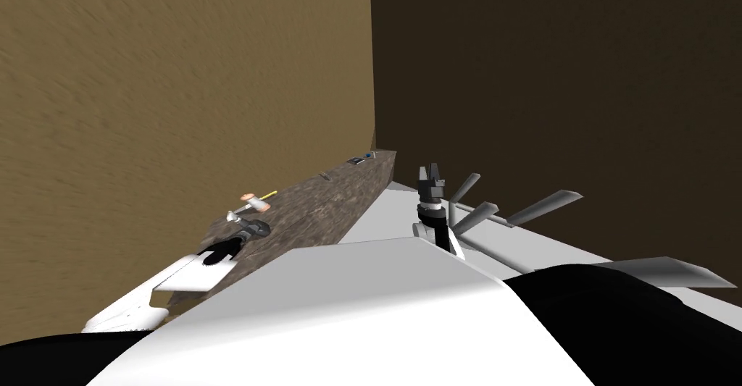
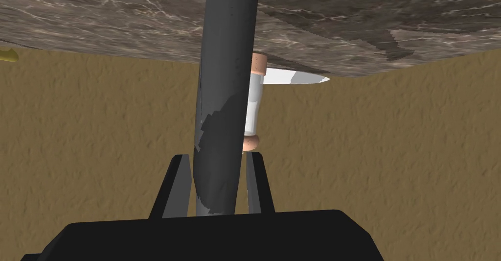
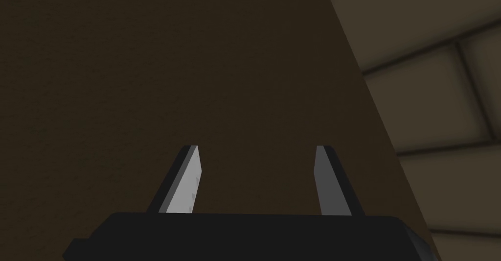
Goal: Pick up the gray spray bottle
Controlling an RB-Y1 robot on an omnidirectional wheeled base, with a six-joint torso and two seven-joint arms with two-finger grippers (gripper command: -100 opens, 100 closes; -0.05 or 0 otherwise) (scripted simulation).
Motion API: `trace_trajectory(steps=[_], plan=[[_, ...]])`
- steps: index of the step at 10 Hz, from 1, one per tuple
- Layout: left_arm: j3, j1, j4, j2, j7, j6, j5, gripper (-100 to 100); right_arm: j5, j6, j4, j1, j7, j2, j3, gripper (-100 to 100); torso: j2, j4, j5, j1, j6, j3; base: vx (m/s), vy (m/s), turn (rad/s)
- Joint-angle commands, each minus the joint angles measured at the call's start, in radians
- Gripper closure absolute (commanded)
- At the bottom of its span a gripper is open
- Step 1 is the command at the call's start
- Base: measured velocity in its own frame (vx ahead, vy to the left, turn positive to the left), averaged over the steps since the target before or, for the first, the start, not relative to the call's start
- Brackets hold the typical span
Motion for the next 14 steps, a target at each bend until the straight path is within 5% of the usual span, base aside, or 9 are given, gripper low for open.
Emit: trace_trajectory(steps=[1, 2, 5, 6, 9, 10, 13, 14], plan=[[-0.001, 0.031, -0.022, -0.01, 0.0, -0.004, -0.003, 100, 0.0, 0.0, 0.0, 0.0, 0.0, 0.0, 0.0, 0, 0.0, 0.0, 0.0, 0.0, 0.0, 0.0, 0.017, 0.015, -0.006], [0.049, 0.068, -0.074, -0.056, -0.012, -0.023, -0.028, 100, 0.0, 0.0, 0.0, 0.0, 0.0, 0.0, 0.0, 0, 0.002, -0.001, 0.003, 0.0, 0.001, 0.0, 0.116, 0.066, 0.107], [0.049, 0.139, -0.123, -0.069, -0.012, -0.023, -0.028, 100, 0.0, 0.0, 0.0, 0.0, 0.0, 0.0, 0.0, 0, -0.003, -0.001, 0.004, 0.002, 0.002, -0.002, 0.075, 0.021, 0.013], [0.1, 0.176, -0.171, -0.117, -0.024, -0.042, -0.053, 100, 0.0, 0.0, 0.0, 0.0, 0.0, 0.0, 0.0, 0, 0.0, -0.002, 0.007, 0.002, 0.001, -0.001, 0.119, 0.021, 0.132], [0.1, 0.247, -0.224, -0.129, -0.024, -0.042, -0.053, 100, 0.0, 0.0, 0.0, 0.0, 0.0, 0.0, 0.0, 0, -0.003, -0.003, 0.008, 0.005, 0.001, -0.003, 0.074, 0.029, 0.013], [0.15, 0.29, -0.278, -0.179, -0.036, -0.061, -0.078, 100, 0.0, 0.0, 0.0, 0.0, 0.0, 0.0, 0.0, 0, 0.0, -0.002, 0.008, 0.004, 0.0, -0.001, 0.107, 0.049, 0.115], [0.151, 0.355, -0.325, -0.189, -0.036, -0.061, -0.078, 100, 0.0, 0.0, 0.0, 0.0, 0.0, 0.0, 0.0, 0, -0.003, -0.002, 0.008, 0.004, 0.001, -0.003, 0.073, 0.02, 0.02], [0.2, 0.395, -0.366, -0.238, -0.047, -0.08, -0.103, 100, 0.0, 0.0, 0.0, 0.0, 0.0, 0.0, 0.0, 0, 0.0, -0.002, 0.007, 0.003, 0.001, -0.001, 0.104, 0.039, 0.125]])
